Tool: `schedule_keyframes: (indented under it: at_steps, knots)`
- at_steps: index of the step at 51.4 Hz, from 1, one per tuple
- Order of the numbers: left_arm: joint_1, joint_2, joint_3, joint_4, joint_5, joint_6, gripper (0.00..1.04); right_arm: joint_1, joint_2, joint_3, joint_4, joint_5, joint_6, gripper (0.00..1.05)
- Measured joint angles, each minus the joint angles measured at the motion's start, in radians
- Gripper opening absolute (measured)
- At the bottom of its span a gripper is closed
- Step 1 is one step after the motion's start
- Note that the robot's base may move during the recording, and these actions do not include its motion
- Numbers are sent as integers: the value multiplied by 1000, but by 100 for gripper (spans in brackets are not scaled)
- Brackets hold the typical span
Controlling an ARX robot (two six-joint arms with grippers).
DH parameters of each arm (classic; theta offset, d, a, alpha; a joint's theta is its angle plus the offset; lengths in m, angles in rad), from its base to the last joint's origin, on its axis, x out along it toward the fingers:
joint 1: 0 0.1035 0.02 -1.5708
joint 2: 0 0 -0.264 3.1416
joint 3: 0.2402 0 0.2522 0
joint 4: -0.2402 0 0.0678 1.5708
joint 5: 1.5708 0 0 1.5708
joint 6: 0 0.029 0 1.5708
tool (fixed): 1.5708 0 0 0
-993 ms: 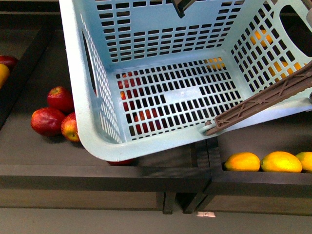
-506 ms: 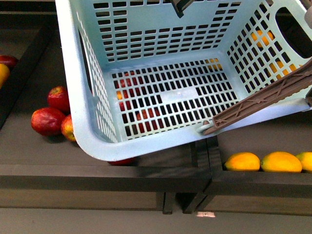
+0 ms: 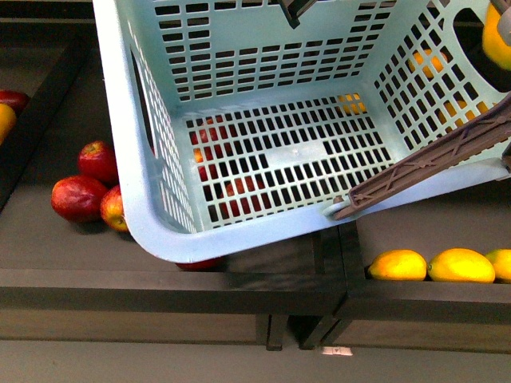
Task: Pick lemon and mango into basket
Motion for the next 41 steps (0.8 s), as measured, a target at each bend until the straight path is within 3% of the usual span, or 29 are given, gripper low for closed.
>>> schedule_keyframes:
  at_steps: [4,13,27,32,35,41]
  knots:
    - [0,0,0,0,1,0,5,14,-1,-6,8,14,0,77]
    - [0,0,0,0,5,0,5,13,-21,-36,11,37,4,98]
    - [0,0,0,0,-3,2,5,-79,-136,-113,54,211,-1,96]
    - [1,0,0,0,-1,1,5,-111,-146,-191,264,220,-83,86]
    - [0,0,0,0,-1,3,5,-112,-166,-293,464,223,-184,74]
    - [-2,0,0,0,7,-1,5,-96,-237,-413,570,226,-250,54]
